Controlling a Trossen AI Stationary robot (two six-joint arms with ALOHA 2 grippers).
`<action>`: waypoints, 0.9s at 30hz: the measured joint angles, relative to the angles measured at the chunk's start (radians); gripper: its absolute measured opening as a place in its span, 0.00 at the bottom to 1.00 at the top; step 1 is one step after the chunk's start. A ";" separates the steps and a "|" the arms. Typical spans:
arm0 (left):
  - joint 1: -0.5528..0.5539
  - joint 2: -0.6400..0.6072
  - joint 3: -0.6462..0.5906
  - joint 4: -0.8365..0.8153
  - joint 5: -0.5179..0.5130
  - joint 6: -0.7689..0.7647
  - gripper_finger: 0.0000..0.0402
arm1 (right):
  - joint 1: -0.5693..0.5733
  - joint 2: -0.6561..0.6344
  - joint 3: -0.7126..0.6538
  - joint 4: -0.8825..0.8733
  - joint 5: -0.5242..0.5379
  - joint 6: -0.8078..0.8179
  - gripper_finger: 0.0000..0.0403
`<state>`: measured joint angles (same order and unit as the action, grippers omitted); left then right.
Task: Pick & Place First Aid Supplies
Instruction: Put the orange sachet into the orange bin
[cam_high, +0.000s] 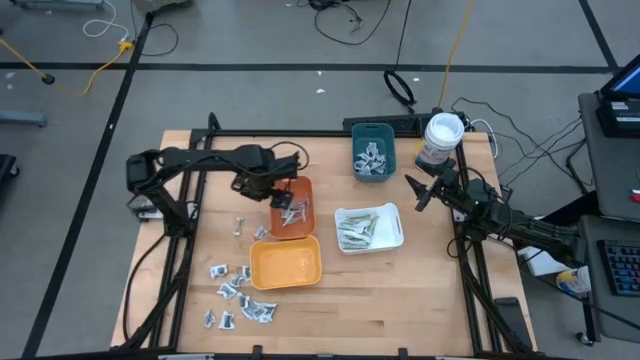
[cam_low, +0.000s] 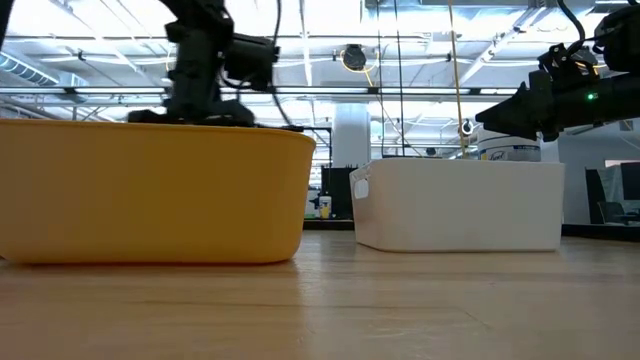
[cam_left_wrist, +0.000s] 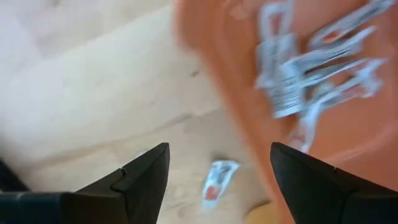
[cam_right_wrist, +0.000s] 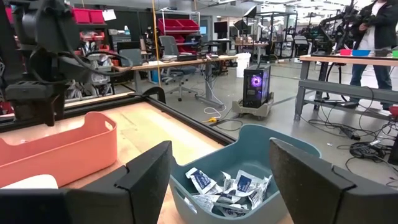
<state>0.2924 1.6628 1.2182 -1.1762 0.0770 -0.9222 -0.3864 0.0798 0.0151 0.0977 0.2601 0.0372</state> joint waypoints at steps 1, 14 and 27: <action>0.000 -0.023 -0.029 0.004 0.000 -0.010 0.69 | 0.000 0.000 0.000 0.000 0.000 0.000 0.65; 0.000 -0.257 -0.278 0.012 0.002 -0.088 0.75 | 0.000 0.000 0.000 0.000 0.000 0.000 0.65; -0.002 -0.255 -0.486 0.207 0.035 -0.155 0.71 | 0.000 0.000 0.000 0.000 0.000 0.000 0.65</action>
<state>0.2905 1.4080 0.7321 -0.9694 0.1117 -1.0776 -0.3862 0.0797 0.0151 0.0978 0.2600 0.0370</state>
